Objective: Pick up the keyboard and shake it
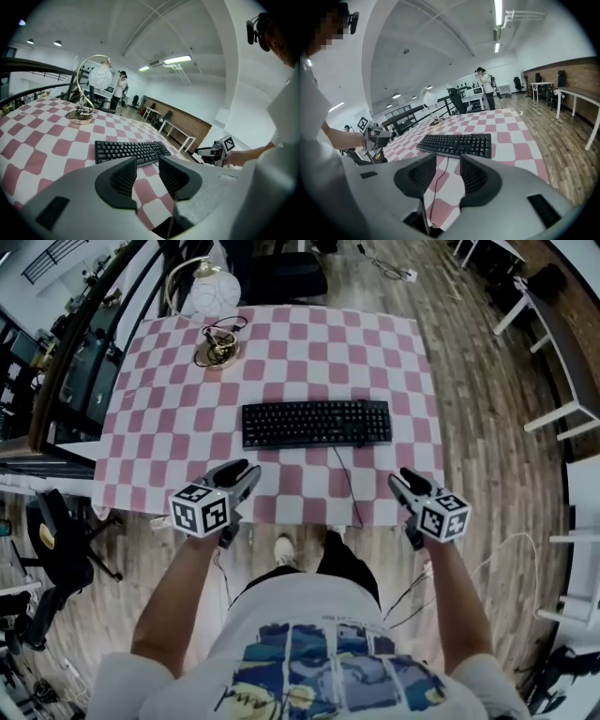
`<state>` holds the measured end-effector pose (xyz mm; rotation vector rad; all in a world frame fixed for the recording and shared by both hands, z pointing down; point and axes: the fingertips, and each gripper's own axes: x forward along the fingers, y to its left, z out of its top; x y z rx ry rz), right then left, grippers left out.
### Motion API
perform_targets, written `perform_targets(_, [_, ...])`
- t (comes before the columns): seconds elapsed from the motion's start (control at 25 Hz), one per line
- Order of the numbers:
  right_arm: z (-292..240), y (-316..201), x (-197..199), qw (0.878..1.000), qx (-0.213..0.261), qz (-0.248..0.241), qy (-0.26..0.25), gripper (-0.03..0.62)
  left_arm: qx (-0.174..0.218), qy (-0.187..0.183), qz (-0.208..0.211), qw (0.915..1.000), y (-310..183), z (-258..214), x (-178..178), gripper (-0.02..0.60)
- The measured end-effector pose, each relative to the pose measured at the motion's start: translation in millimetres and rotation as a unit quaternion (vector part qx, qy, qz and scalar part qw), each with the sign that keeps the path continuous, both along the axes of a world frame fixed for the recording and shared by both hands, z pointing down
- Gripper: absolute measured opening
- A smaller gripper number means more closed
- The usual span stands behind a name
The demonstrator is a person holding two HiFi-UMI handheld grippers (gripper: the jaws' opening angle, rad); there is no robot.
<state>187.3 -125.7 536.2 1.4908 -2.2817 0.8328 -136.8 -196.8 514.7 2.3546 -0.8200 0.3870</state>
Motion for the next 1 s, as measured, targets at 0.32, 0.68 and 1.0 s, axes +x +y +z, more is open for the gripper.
perform_targets(0.32, [59,-88,62,0.996,-0.075,0.004,-0.043,0.19,-0.06,-0.032,-0.049,0.9965,-70,53,-8,0.164])
perform_targets(0.68, [104,-152,86,0.991,-0.108,0.002,-0.078,0.224,-0.118,-0.058,-0.089,0.9874,-132,114,-20,0.186])
perform_targets(1.0, [121,-172,79,0.98,-0.141,-0.024,-0.14,0.238,-0.157,-0.037,-0.103,0.9815,-158,138,-16,0.212])
